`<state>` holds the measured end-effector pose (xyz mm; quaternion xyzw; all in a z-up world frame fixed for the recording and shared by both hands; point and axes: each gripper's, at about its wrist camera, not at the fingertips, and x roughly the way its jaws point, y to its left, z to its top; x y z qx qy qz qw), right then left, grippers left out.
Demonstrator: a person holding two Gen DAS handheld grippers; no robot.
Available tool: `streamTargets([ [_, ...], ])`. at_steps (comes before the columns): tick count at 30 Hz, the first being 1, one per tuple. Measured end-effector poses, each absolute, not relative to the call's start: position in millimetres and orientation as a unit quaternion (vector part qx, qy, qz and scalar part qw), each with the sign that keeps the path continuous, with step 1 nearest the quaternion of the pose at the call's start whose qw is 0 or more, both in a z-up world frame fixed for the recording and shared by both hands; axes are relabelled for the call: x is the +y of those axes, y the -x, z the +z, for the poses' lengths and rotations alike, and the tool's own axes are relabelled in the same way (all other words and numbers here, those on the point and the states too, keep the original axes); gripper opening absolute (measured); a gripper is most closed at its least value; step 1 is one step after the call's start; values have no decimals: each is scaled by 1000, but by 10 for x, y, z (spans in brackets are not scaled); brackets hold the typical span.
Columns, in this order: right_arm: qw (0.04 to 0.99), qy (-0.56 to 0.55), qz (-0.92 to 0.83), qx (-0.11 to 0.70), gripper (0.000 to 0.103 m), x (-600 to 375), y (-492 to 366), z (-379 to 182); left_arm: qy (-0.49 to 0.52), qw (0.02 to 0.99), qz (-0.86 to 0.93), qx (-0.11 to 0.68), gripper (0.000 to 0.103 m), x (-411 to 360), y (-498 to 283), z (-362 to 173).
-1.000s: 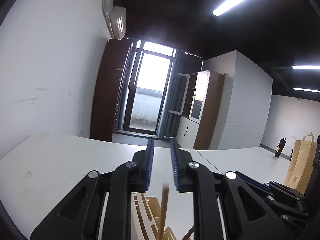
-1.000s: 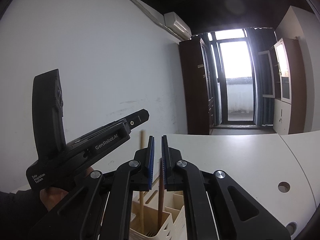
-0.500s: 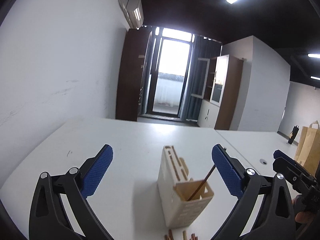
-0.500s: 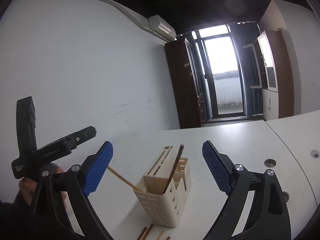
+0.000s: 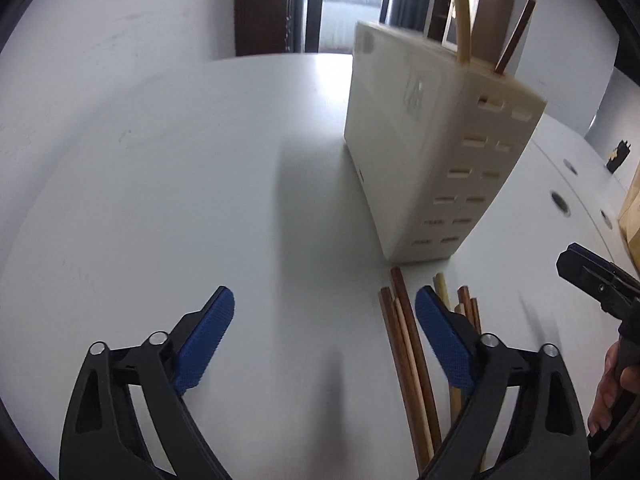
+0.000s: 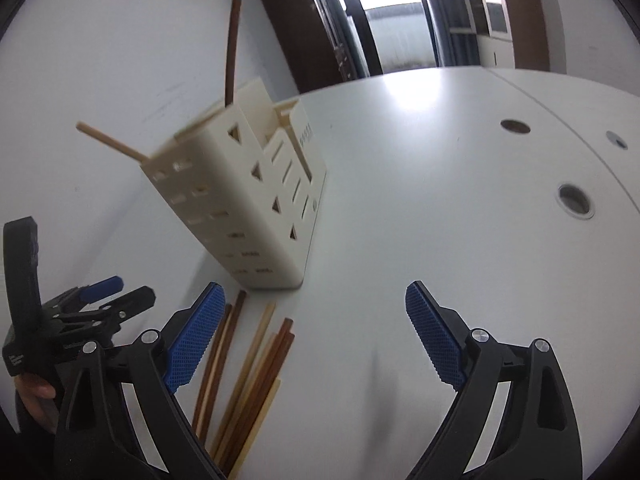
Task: Organize utensils
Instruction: 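Grasp a brown chopstick with the left tool while the right tool grasps another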
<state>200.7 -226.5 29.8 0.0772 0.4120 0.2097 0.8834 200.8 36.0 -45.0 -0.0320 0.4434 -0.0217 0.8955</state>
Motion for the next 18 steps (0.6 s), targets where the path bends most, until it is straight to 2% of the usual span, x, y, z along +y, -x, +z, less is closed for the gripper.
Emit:
streamTargets([
  [1, 878, -62, 215, 424, 68, -2186, -2022, 231, 33, 888, -29, 457, 76, 341, -2075, -541],
  [2, 873, -48, 217, 434, 48, -2122, -2024, 169, 35, 882, -33, 469, 73, 333, -2129, -617],
  [3, 870, -35, 220, 440, 38, -2058, -2016, 111, 38, 876, -36, 479, 67, 332, -2174, -686],
  [5, 865, -14, 231, 446, 34, -1950, -1957, 9, 42, 870, -42, 490, 64, 341, -2208, -774],
  [18, 860, 37, 234, 451, 32, -1707, -1822, -203, 24, 877, -49, 478, 65, 254, -2042, -872],
])
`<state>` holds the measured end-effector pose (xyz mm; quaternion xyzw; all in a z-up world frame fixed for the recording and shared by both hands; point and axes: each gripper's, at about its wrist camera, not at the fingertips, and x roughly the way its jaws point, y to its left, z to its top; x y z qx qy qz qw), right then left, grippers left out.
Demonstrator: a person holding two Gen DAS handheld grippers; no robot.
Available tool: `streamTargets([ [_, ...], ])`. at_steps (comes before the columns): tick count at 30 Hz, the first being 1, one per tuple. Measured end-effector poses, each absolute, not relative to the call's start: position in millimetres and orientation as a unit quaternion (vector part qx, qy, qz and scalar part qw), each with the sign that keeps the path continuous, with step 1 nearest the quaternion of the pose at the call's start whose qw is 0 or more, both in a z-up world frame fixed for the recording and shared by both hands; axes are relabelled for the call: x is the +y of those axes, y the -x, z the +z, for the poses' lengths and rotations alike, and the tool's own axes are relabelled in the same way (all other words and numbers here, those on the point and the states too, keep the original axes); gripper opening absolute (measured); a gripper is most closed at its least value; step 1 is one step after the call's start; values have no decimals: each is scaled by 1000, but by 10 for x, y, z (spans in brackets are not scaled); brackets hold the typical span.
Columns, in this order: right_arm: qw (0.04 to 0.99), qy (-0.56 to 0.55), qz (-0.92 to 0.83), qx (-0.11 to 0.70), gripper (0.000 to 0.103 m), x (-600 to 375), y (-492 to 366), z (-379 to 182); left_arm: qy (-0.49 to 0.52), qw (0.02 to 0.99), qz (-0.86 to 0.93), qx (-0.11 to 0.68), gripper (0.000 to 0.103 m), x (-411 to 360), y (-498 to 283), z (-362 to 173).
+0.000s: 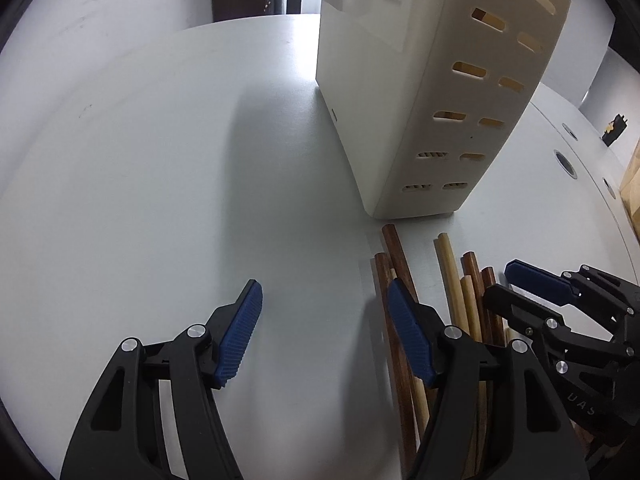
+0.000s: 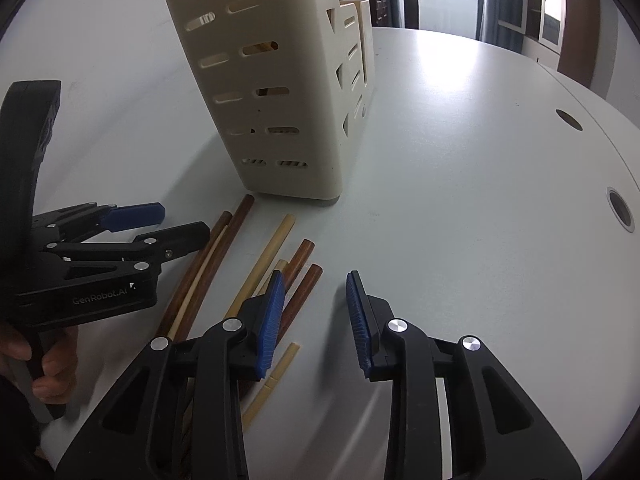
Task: Organize utensils
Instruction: 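Grasp a brown chopstick with the left tool while the right tool grasps another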
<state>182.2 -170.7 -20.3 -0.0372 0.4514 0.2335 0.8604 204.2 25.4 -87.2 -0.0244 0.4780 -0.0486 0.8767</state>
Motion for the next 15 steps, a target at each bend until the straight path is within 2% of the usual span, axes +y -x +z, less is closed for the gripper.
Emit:
streamTargets([
  [10, 863, 41, 231, 447, 31, -1716, -1768, -137, 25, 881, -50, 470, 65, 4, -2143, -831],
  [15, 862, 64, 227, 449, 20, -1648, -1734, -155, 14, 880, -36, 474, 61, -30, -2200, -886],
])
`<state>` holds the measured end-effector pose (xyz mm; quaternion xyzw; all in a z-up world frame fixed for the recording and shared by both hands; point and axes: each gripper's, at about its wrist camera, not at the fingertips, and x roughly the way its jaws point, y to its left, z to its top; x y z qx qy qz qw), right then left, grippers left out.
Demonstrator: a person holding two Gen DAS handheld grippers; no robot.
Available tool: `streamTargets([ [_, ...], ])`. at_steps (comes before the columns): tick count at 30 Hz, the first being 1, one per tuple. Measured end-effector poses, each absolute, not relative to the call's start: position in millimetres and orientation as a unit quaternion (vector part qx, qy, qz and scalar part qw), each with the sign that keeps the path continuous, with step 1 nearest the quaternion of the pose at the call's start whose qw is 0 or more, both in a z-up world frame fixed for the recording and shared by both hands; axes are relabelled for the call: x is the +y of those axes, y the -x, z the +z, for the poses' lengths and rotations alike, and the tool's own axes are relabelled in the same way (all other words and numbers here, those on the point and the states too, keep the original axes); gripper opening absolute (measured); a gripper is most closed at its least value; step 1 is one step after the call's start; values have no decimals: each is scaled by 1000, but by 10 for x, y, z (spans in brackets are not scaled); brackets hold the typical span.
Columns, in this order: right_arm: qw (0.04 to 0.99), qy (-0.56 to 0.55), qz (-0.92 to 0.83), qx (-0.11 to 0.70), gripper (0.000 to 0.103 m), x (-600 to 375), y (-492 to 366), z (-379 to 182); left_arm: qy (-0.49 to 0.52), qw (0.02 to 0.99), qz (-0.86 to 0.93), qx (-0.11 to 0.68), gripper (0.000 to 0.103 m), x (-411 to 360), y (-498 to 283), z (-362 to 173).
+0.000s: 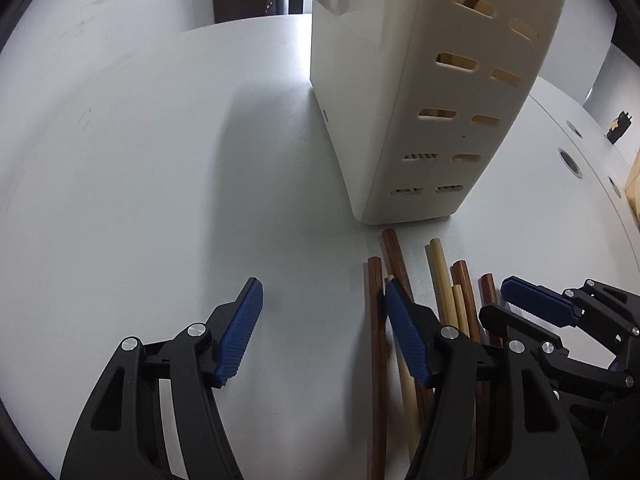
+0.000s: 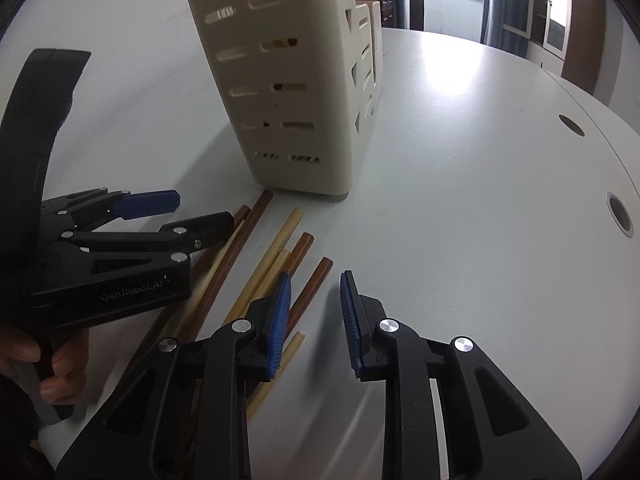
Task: Organize utensils
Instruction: 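Grasp a brown chopstick with the left tool while the right tool grasps another, then lift both brown chopsticks upright and carry them above the holder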
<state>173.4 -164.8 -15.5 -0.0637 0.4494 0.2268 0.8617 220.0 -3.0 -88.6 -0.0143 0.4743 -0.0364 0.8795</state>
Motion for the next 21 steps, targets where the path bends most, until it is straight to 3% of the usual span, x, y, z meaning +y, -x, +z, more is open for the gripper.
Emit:
streamTargets([
  [5, 866, 67, 222, 442, 16, -1634, -1729, -165, 0, 881, -31, 473, 45, -51, -2192, -878],
  [9, 868, 13, 239, 435, 7, -1740, -1744, -137, -8, 881, -43, 471, 8, -69, -2176, -855],
  [21, 855, -151, 333, 367, 7, -2244, -1807, 261, 63, 871, -89, 478, 6, 118, -2102, -748],
])
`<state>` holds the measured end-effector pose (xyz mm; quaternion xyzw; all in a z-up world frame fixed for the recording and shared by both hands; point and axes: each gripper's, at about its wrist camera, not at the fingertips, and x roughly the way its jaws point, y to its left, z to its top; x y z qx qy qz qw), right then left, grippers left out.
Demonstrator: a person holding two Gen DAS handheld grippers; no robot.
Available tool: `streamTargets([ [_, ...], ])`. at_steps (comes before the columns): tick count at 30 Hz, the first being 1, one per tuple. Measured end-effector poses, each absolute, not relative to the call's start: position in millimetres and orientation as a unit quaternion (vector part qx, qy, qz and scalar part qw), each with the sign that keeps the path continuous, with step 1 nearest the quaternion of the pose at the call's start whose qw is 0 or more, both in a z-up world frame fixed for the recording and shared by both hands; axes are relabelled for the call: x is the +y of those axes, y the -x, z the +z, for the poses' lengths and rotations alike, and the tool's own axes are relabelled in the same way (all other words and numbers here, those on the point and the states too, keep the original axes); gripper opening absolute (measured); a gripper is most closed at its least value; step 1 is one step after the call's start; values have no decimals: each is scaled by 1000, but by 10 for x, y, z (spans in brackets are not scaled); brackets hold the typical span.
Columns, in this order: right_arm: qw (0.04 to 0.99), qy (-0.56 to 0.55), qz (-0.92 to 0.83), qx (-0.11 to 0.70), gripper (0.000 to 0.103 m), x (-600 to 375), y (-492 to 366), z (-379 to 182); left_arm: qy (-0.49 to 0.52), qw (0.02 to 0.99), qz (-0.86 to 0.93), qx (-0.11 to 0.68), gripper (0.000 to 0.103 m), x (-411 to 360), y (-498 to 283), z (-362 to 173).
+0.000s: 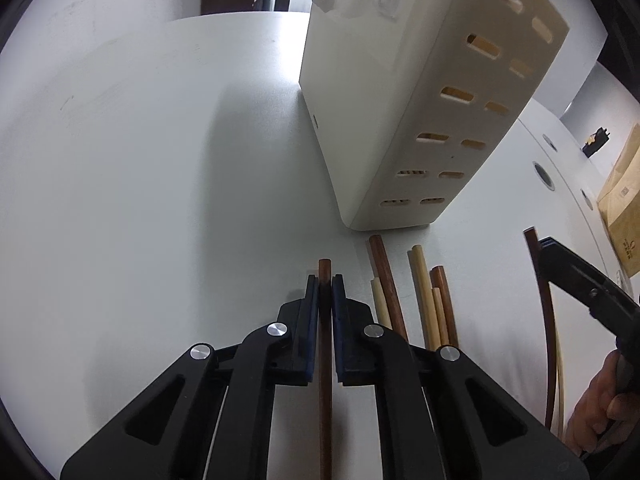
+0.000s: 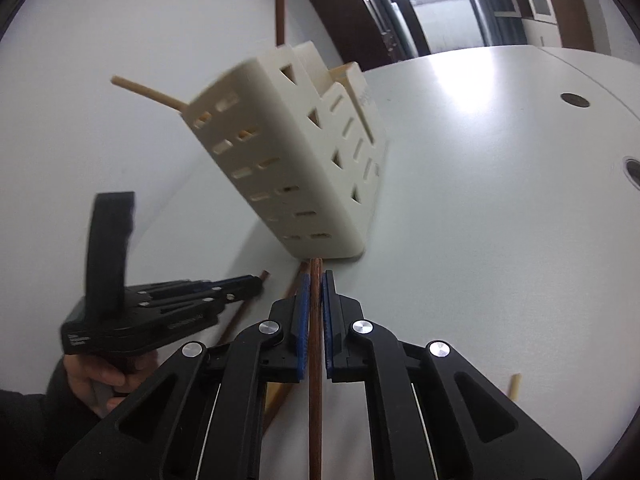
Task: Organize utensils
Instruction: 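Lift both brown chopsticks upright and carry them above the holder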
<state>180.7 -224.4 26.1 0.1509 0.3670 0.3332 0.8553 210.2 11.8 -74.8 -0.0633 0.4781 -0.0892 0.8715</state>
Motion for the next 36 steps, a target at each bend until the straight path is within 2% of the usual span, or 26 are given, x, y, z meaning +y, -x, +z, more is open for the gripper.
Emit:
streamTargets([
  [6, 843, -227, 378, 308, 7, -2585, -1745, 509, 89, 890, -115, 432, 6, 284, -1892, -398],
  [16, 847, -257, 424, 193, 7, -2725, -1419, 881, 108, 917, -133, 359, 6, 454, -1386, 185],
  [28, 873, -204, 423, 133, 7, -2589, -1339, 1486, 98, 951, -150, 254, 6, 399, -1039, 992],
  [36, 888, -168, 415, 102, 7, -2455, -1358, 1917, 75, 963, -156, 206, 6, 162, -1151, 1394],
])
